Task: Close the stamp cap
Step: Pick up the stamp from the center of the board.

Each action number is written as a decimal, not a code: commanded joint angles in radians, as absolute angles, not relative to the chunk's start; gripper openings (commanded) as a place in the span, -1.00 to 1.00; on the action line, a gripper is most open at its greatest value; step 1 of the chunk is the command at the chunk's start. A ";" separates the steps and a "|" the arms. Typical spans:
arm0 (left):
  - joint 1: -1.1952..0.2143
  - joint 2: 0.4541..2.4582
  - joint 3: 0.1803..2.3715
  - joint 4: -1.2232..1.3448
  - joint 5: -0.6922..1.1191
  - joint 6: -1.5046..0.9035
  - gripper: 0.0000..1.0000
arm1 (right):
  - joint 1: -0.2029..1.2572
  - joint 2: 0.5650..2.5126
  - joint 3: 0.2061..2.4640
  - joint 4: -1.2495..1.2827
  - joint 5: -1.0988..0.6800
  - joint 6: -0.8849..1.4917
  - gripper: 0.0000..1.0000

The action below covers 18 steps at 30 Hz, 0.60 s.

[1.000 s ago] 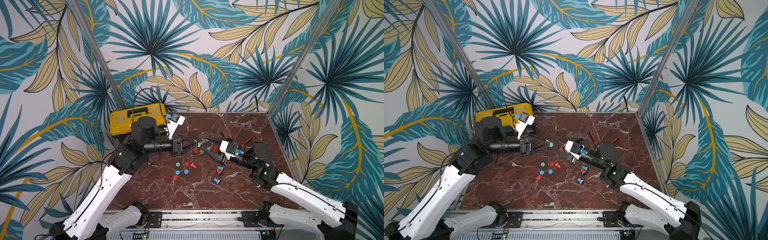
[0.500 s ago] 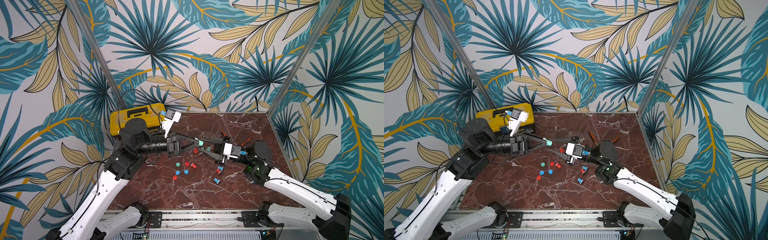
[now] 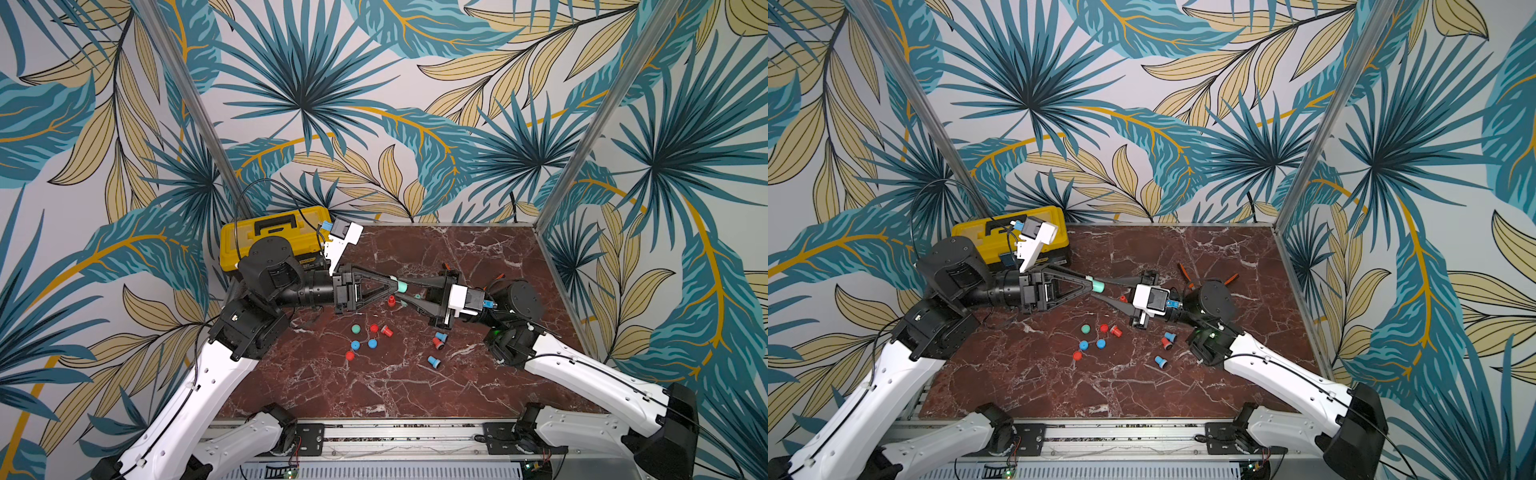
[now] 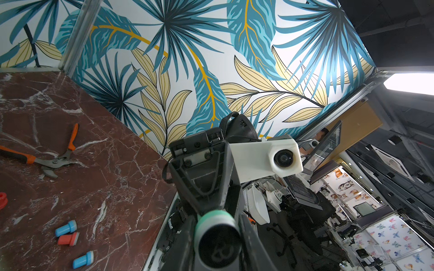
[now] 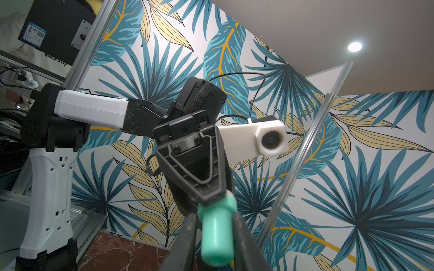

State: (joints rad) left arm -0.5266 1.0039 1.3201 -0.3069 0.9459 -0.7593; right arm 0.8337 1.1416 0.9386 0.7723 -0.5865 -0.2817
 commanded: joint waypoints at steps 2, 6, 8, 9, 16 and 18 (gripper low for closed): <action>-0.522 0.998 1.308 -0.281 0.943 -0.761 -0.72 | 0.838 1.150 0.965 0.805 -0.624 -0.259 -0.49; -0.522 0.998 1.307 -0.281 0.940 -0.760 -0.72 | 0.838 1.149 0.969 0.791 -0.618 -0.264 -0.63; -0.522 0.996 1.306 -0.281 0.935 -0.759 -0.69 | 0.838 1.149 0.969 0.775 -0.604 -0.268 -0.75; -0.522 0.994 1.306 -0.281 0.929 -0.759 -0.60 | 0.838 1.149 0.968 0.765 -0.590 -0.267 -0.80; -0.453 0.947 1.221 -0.281 0.821 -0.671 0.24 | 0.838 1.135 0.950 0.672 -0.472 -0.244 -0.98; -0.394 0.931 1.182 -0.286 0.790 -0.638 0.33 | 0.837 1.131 0.951 0.616 -0.431 -0.228 -1.00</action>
